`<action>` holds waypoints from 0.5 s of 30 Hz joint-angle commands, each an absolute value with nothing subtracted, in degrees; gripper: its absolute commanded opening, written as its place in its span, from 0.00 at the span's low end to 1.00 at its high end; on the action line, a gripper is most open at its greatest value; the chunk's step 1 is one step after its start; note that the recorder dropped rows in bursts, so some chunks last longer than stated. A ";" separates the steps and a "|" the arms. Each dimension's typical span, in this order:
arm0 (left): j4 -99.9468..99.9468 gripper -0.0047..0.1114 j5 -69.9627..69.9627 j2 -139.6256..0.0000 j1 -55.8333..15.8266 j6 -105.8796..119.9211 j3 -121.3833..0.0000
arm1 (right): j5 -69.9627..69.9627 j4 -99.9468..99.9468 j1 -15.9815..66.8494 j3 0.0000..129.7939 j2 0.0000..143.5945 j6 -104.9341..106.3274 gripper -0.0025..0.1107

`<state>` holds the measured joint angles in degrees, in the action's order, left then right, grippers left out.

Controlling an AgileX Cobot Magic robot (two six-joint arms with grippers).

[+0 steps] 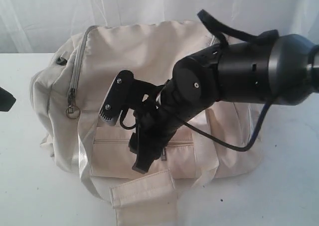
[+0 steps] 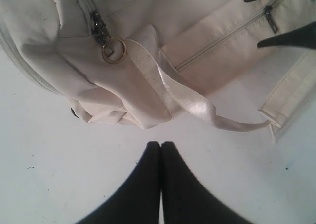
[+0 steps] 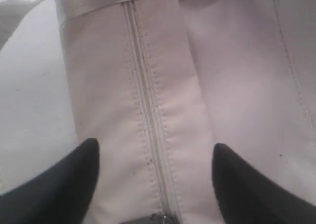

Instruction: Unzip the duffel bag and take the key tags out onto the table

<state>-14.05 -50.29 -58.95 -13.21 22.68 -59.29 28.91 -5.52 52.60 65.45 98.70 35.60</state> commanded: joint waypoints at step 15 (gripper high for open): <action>-16.48 0.04 -52.28 -58.72 -13.45 22.72 -59.75 | 20.55 2.82 52.75 65.80 106.43 35.73 0.41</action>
